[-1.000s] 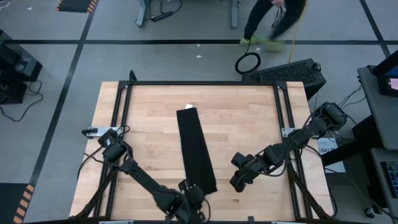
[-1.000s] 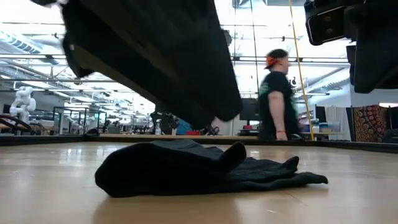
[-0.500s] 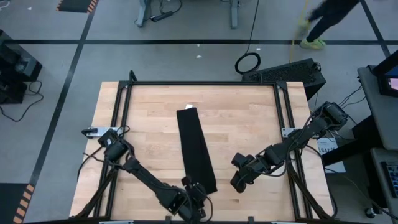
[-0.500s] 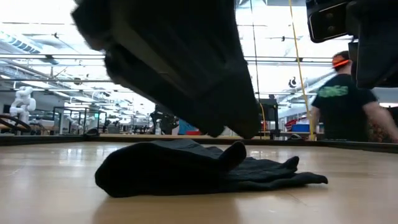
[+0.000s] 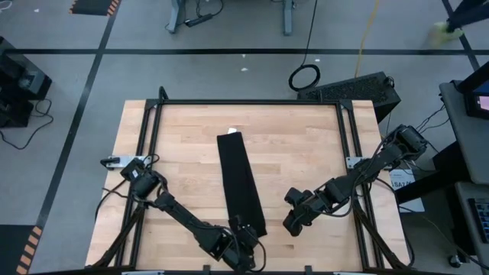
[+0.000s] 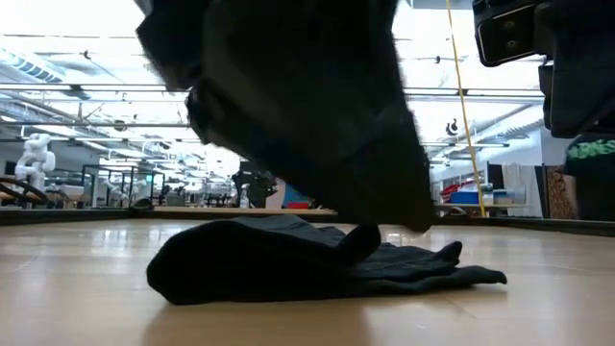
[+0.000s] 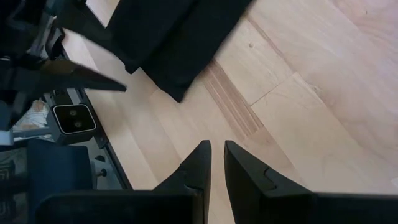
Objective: Roll napkin
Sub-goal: Fold the black napkin
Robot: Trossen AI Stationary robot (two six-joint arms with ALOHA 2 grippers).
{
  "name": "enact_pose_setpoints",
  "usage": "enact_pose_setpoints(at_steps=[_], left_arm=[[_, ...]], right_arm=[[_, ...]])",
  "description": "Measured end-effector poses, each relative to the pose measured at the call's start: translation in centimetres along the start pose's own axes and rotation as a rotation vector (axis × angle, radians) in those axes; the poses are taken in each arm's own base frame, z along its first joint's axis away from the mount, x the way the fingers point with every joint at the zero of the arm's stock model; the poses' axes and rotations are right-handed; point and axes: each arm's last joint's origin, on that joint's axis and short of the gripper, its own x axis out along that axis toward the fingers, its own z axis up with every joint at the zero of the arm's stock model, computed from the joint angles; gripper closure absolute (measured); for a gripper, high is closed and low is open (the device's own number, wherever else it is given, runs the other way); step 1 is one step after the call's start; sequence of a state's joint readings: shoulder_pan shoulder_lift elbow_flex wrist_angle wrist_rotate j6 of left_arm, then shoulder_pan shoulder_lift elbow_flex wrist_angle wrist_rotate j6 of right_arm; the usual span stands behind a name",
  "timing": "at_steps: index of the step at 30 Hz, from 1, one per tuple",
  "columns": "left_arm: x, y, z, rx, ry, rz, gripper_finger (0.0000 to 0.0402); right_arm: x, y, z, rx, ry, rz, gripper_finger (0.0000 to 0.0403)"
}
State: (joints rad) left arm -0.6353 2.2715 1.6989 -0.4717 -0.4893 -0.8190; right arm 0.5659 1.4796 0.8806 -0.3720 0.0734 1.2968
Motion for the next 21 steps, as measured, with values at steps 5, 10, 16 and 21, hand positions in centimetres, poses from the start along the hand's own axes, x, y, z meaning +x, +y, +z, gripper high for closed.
enact_pose_setpoints(at_steps=[5, 10, 16, 21], left_arm=[[-0.06, 0.20, -0.34, -0.015, 0.024, 0.026, 0.0253], [-0.09, 0.25, -0.42, -0.005, 0.036, 0.027, 0.0253], [0.07, 0.48, -0.21, -0.017, 0.037, 0.031, 0.0298], [0.29, 0.75, -0.01, -0.025, 0.067, 0.017, 0.0391]], right_arm=[[0.00, 0.00, 0.00, 0.000, 0.000, 0.000, 0.0367], [0.00, -0.01, 0.00, 0.000, 0.000, -0.001, 0.0367], [0.00, -0.04, 0.00, -0.001, -0.002, -0.005, 0.0367], [0.00, -0.04, 0.00, -0.007, -0.004, -0.005, 0.0367]])
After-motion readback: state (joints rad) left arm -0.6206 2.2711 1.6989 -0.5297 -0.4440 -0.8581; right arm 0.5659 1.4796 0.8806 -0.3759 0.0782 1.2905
